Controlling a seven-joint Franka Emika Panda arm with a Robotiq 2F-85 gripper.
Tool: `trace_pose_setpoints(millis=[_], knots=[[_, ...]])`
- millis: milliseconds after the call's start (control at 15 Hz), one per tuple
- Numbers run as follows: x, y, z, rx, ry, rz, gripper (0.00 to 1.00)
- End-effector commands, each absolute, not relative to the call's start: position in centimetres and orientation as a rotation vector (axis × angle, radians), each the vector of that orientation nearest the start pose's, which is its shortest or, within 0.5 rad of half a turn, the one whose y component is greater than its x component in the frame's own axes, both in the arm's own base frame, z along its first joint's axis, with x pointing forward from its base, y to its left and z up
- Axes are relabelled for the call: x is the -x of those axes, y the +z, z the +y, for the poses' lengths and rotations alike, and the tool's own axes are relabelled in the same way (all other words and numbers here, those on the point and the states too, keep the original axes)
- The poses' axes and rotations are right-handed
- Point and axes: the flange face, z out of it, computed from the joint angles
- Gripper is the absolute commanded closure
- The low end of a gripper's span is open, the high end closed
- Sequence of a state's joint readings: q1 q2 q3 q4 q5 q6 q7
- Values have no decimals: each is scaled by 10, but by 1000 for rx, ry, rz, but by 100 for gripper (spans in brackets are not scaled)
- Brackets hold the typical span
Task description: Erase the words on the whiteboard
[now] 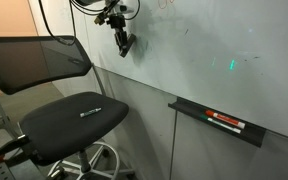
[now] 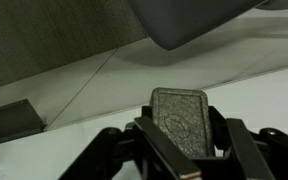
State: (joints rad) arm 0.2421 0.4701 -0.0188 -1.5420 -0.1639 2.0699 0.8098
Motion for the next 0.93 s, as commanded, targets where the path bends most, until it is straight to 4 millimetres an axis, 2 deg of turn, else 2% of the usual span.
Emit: trace_pose_setpoints(millis=[0, 200, 400, 667, 867], knots=[[-682, 395, 159, 3134, -310, 862, 69], [-683, 388, 164, 3125, -323, 880, 69], [-685, 378, 161, 3123, -331, 927, 69], [-689, 360, 150, 3130, -322, 1003, 69], [-693, 351, 141, 3149, -389, 1084, 69]])
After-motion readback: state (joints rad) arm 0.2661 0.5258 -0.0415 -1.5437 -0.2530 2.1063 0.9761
